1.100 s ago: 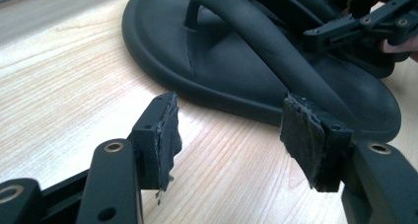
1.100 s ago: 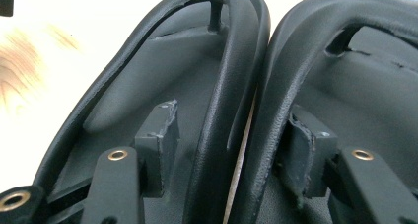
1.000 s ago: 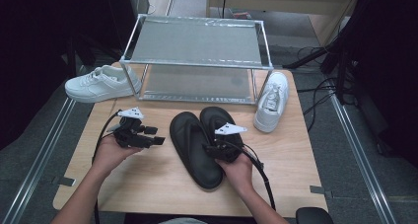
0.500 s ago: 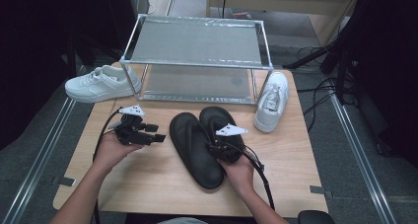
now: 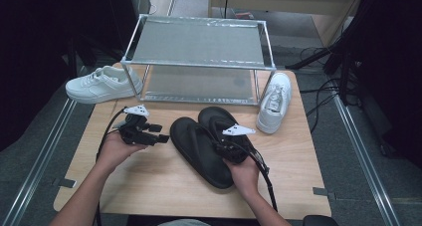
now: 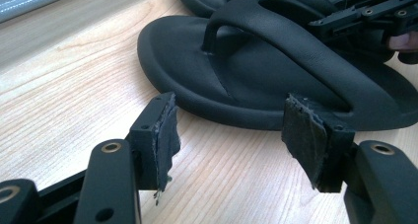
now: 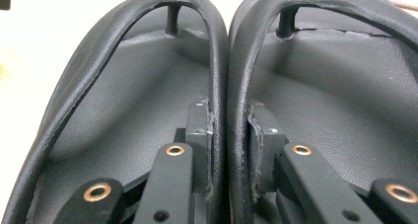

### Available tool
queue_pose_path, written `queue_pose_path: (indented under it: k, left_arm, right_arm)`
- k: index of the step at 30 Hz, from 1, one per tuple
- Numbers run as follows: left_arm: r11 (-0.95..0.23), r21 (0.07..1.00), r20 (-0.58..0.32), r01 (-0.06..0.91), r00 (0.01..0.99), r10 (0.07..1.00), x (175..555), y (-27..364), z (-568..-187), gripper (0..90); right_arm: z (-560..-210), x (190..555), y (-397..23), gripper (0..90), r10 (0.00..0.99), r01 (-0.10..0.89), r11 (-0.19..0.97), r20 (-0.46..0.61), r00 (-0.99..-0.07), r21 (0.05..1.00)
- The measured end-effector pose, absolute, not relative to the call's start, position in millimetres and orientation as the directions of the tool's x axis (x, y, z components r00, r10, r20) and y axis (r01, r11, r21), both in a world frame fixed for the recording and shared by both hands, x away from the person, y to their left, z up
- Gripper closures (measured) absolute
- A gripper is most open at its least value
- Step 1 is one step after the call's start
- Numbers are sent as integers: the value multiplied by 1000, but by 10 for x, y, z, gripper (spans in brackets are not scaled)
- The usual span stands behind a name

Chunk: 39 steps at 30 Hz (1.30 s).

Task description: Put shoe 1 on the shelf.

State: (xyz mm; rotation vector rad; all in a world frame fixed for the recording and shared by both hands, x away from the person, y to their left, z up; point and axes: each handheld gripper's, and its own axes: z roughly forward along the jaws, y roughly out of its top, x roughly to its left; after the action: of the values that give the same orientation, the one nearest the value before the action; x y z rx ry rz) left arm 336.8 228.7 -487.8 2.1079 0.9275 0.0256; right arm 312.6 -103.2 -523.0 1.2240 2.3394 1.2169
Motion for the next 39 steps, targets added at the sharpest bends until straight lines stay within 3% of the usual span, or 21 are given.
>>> queue_pose_path:
  k: [15,23,39]
  left_arm:
    - [-413,689,-272,595,741,614,3352,2254,-4871,388]
    - [-424,688,-271,589,750,604,3335,2224,-4867,387]
    - [-427,686,-282,589,756,591,3335,2202,-4880,384]
  right_arm:
    - [-4978,3332,-1027,759,770,543,297,139,-623,786]
    - [-4874,3760,-927,758,804,539,260,130,-581,801]
    - [-5092,4587,-650,757,882,585,194,122,-456,788]
